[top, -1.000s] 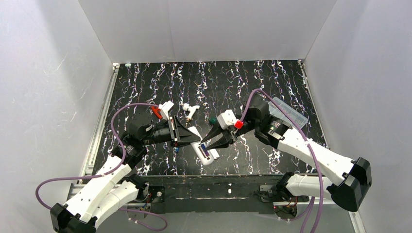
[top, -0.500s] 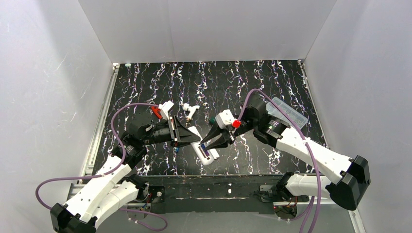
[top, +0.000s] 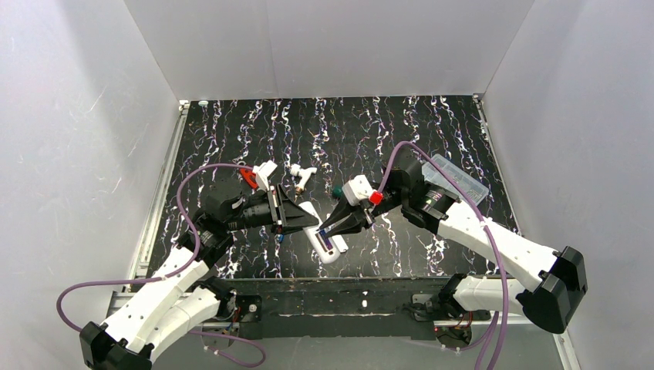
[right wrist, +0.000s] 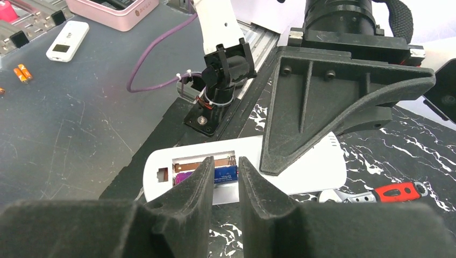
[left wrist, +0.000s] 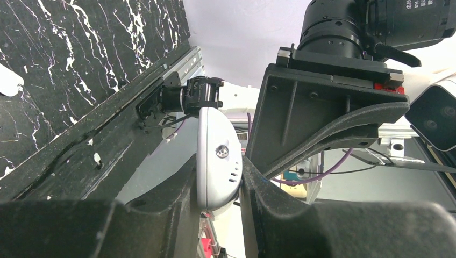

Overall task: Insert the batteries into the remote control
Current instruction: Load the battery into the remote control.

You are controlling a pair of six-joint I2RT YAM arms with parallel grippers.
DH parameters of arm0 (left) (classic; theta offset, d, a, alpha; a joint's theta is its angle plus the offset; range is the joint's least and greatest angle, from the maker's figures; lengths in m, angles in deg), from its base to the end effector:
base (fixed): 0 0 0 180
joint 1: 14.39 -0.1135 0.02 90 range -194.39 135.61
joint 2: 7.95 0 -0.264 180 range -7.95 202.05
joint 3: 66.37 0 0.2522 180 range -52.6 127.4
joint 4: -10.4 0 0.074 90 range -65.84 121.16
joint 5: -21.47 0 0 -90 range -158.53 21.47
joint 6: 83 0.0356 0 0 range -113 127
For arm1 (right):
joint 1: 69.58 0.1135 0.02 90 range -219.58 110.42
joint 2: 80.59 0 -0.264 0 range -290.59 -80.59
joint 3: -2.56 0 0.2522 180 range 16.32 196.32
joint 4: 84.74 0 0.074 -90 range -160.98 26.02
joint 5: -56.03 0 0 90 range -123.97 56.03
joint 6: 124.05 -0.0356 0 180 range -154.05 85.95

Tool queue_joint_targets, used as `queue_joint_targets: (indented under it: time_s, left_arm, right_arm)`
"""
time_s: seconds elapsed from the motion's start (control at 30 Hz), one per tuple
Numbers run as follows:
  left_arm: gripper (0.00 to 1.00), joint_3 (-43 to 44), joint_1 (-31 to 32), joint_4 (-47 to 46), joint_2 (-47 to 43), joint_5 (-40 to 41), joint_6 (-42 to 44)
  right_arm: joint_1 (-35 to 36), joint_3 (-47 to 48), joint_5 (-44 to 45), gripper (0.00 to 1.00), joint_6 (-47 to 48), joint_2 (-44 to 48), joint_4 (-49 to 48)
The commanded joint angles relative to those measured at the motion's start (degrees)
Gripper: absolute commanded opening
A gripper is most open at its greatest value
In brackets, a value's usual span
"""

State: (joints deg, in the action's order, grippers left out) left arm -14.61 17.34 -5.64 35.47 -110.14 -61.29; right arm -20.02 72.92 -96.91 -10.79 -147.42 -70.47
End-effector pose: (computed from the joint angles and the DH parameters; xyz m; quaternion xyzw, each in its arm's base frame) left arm 0.1317 -0.1092 0.3731 0.1246 0.5746 -0.7256 0.3575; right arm 0.1422 0.2158 0.3549 -0.6579 0.3310 0.5153 0.4383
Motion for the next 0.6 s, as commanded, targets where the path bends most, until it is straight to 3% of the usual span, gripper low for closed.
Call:
queue_joint_targets:
  time_s: [0.0, 0.57]
  left_arm:
    - [0.0, 3.01, 0.18, -2.96, -0.67, -2.35, 0.17]
    - [0.0, 3.18, 0.22, -4.46, -0.62, -0.79, -0.92]
  right_arm:
    - [-0.07, 2.75, -2.26, 0.29, 1.28, -0.43, 2.72]
    - [-0.11, 2.43, -3.37, 0.22, 4.3, -0.74, 8.06]
